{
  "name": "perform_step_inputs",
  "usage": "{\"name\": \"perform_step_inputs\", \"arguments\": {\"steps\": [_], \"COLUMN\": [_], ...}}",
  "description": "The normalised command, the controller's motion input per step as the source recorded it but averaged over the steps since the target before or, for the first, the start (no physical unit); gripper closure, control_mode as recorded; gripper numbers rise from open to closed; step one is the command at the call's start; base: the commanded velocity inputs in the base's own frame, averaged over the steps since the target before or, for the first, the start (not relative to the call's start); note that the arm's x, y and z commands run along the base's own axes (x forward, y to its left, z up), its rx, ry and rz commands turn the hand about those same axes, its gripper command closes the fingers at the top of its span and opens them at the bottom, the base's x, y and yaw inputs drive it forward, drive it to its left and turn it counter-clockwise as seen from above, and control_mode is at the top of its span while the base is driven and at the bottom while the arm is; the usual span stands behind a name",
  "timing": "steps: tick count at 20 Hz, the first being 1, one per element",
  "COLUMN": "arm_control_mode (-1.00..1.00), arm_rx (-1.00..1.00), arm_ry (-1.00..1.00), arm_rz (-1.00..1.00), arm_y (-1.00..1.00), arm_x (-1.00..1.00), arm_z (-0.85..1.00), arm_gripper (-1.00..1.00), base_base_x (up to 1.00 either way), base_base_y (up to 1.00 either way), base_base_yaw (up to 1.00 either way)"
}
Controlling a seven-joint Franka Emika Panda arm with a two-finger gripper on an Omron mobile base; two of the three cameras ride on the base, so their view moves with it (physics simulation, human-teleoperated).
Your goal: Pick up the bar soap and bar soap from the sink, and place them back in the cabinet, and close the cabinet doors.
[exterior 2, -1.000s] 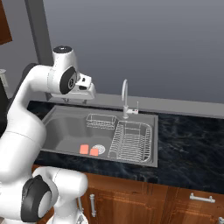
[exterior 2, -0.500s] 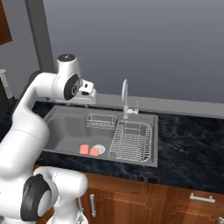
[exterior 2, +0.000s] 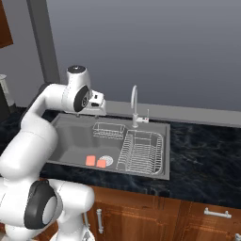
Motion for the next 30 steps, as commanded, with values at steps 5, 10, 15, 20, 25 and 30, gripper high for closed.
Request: {"name": "perform_step_inputs", "arguments": {"steps": [5, 10, 15, 20, 25, 30], "arm_control_mode": [-1.00, -1.00, -1.00, -1.00, -1.00, -1.00], "arm_rx": [0.00, 0.00, 0.00, 0.00, 0.00, 0.00], "arm_ry": [0.00, 0.00, 0.01, 0.03, 0.00, 0.02], "arm_rz": [0.00, 0.00, 0.00, 0.00, 0.00, 0.00], "arm_y": [0.00, 0.00, 0.01, 0.04, 0.00, 0.00], "arm_x": [0.28, 0.30, 0.40, 0.42, 0.29, 0.10], "arm_z": [-0.27, -0.26, -0.23, -0.21, -0.22, -0.18], "arm_gripper": [-1.00, -1.00, -1.00, -1.00, -1.00, -1.00], "base_base_x": [0.00, 0.00, 0.00, 0.00, 0.00, 0.00], "base_base_y": [0.00, 0.00, 0.00, 0.00, 0.00, 0.00], "base_base_yaw": [0.00, 0.00, 0.00, 0.00, 0.00, 0.00]}}
